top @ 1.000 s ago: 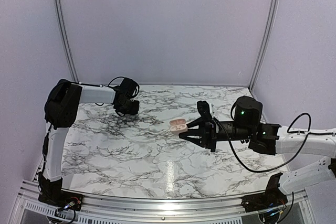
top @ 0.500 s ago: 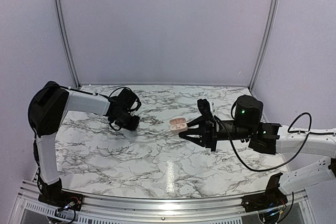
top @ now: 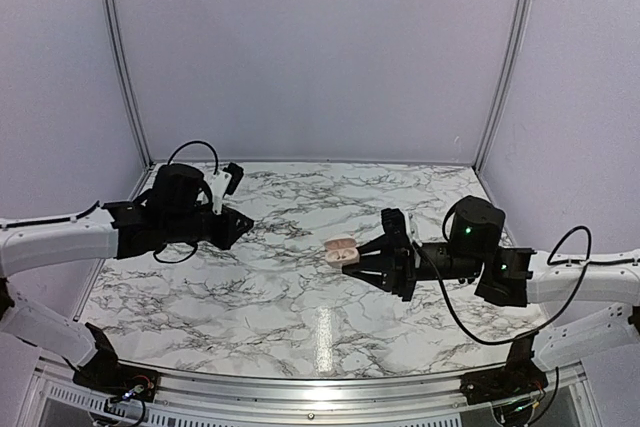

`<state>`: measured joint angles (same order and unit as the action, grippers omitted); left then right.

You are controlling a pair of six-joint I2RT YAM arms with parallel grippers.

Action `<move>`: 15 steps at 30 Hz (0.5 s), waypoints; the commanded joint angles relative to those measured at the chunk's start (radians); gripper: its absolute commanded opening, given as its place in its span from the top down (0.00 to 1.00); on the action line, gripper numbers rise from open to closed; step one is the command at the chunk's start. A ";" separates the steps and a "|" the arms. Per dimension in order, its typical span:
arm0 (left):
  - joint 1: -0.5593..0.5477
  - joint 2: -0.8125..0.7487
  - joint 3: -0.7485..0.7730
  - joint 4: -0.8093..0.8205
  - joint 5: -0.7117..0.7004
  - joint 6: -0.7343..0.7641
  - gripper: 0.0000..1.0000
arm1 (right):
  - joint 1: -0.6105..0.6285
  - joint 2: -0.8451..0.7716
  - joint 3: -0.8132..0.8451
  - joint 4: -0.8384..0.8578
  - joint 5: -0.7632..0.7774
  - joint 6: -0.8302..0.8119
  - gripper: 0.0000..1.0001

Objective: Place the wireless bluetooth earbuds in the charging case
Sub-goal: Move the left earbud to the center of the board.

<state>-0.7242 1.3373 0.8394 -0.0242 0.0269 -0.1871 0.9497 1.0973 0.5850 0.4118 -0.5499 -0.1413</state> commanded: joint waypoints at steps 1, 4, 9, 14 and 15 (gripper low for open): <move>-0.051 -0.199 -0.080 0.222 0.015 0.002 1.00 | 0.060 -0.042 -0.003 0.083 0.114 -0.114 1.00; -0.112 -0.288 -0.090 0.249 -0.016 0.044 1.00 | 0.087 -0.040 0.000 0.091 0.161 -0.153 1.00; -0.231 -0.362 -0.084 0.290 -0.067 0.113 1.00 | 0.104 -0.034 -0.001 0.124 0.194 -0.171 1.00; -0.267 -0.348 -0.080 0.270 -0.143 0.120 1.00 | 0.107 -0.025 0.010 0.109 0.184 -0.164 1.00; -0.267 -0.333 -0.081 0.246 -0.169 0.110 1.00 | 0.107 -0.026 0.009 0.103 0.183 -0.155 1.00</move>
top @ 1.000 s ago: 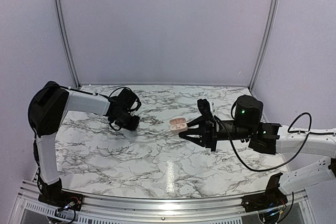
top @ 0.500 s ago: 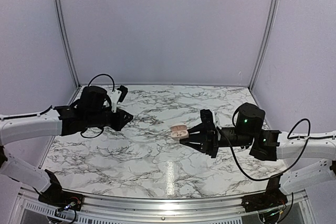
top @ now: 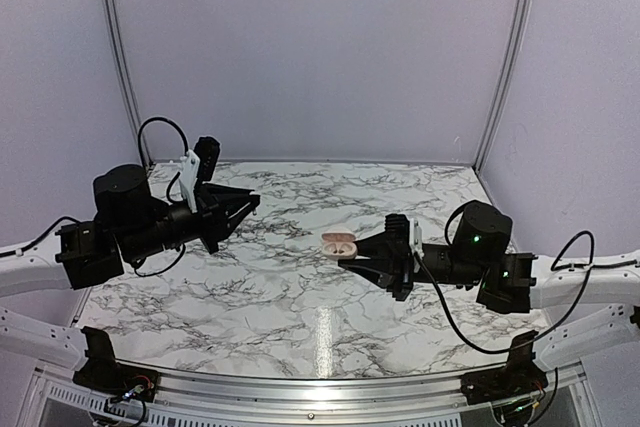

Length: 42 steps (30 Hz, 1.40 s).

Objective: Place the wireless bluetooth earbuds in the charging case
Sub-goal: Move the left earbud to the center of the board.

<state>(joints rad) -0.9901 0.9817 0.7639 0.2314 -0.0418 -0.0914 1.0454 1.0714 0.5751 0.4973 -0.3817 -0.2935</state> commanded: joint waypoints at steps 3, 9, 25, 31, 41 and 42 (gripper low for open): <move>-0.001 0.116 0.053 -0.207 -0.061 -0.017 0.99 | 0.011 -0.013 0.008 -0.003 0.016 0.023 1.00; 0.001 0.260 0.088 -0.512 0.093 -0.094 0.98 | 0.010 -0.043 -0.018 -0.022 0.030 0.071 1.00; -0.003 0.555 0.132 -0.770 0.001 -0.102 0.94 | 0.010 -0.022 -0.024 -0.035 0.020 0.096 1.00; -0.010 0.603 0.136 -0.794 0.034 -0.051 0.90 | 0.009 -0.028 -0.024 -0.047 0.023 0.096 1.00; -0.063 0.663 0.192 -0.848 0.070 0.059 0.85 | 0.008 -0.029 -0.022 -0.049 0.021 0.094 1.00; -0.067 0.669 0.195 -0.851 0.065 0.077 0.85 | 0.008 -0.030 -0.021 -0.050 0.020 0.094 1.00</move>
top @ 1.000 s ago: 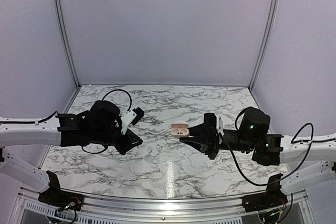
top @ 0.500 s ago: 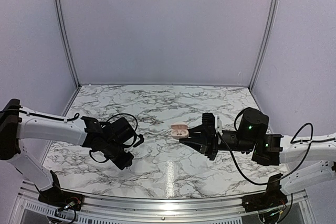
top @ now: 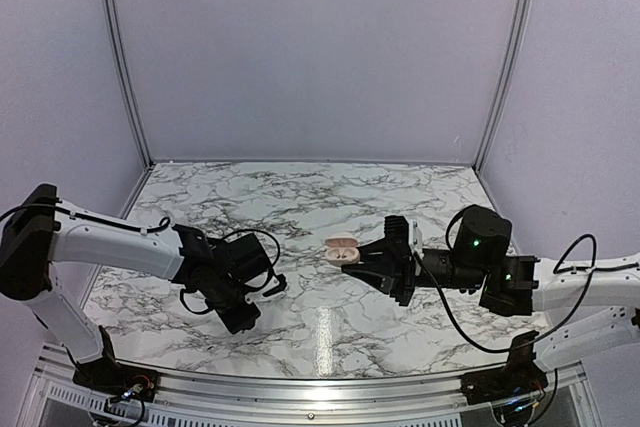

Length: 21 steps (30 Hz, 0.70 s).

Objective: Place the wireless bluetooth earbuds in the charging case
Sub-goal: Move the left earbud to the center of the board.

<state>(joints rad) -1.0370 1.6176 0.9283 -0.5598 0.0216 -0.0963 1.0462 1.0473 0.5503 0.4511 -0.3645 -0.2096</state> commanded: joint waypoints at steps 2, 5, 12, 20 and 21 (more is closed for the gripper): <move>-0.021 0.046 0.041 -0.064 -0.003 0.126 0.84 | 0.008 -0.007 0.003 -0.006 0.002 0.012 1.00; -0.028 0.065 0.062 -0.065 0.011 0.190 0.84 | 0.008 -0.009 0.006 -0.007 0.003 0.010 1.00; -0.040 0.119 0.101 -0.069 0.047 0.316 0.75 | 0.008 -0.010 0.018 -0.015 0.002 0.010 1.00; -0.041 0.145 0.171 -0.128 0.049 0.258 0.44 | 0.008 -0.010 0.035 -0.025 0.000 0.002 1.00; -0.041 0.136 0.175 -0.129 0.050 0.237 0.42 | 0.007 -0.011 0.036 -0.029 -0.001 0.004 1.00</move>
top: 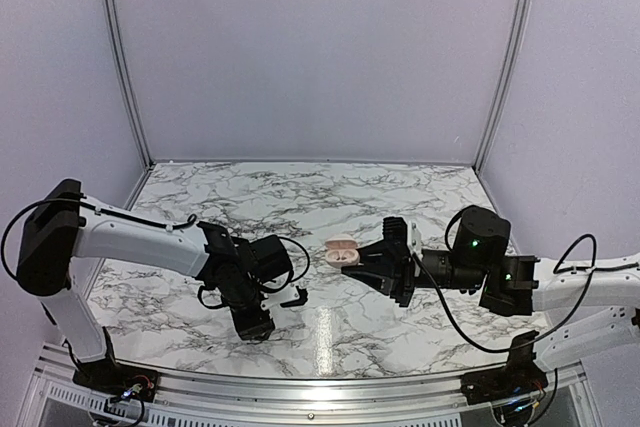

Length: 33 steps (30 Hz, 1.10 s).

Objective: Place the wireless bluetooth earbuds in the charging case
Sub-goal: Move the left earbud to the center of the board, then pick up the left earbud from the center of the board.

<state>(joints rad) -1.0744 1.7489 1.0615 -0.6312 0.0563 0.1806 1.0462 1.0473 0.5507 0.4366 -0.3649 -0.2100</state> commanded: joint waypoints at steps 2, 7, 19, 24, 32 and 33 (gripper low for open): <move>-0.005 -0.019 0.047 -0.058 -0.013 -0.098 0.41 | 0.005 -0.017 0.034 -0.017 0.002 0.008 1.00; -0.005 -0.088 0.039 -0.071 -0.042 -0.264 0.39 | 0.003 -0.023 0.030 -0.017 0.004 0.016 1.00; -0.010 -0.117 -0.031 -0.080 -0.106 -0.463 0.29 | -0.014 -0.015 0.026 -0.003 -0.009 0.031 1.00; -0.010 -0.089 -0.037 -0.092 -0.129 -0.513 0.32 | -0.015 -0.016 0.025 -0.005 -0.013 0.032 1.00; -0.017 -0.042 -0.030 -0.100 -0.088 -0.518 0.40 | -0.021 -0.015 0.027 -0.010 -0.013 0.032 1.00; -0.020 -0.038 -0.032 -0.104 -0.082 -0.516 0.40 | -0.021 -0.014 0.026 -0.011 -0.012 0.033 1.00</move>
<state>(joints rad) -1.0813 1.6863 1.0344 -0.6876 -0.0471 -0.3256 1.0328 1.0443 0.5510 0.4248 -0.3748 -0.1883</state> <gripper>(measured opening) 0.603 0.208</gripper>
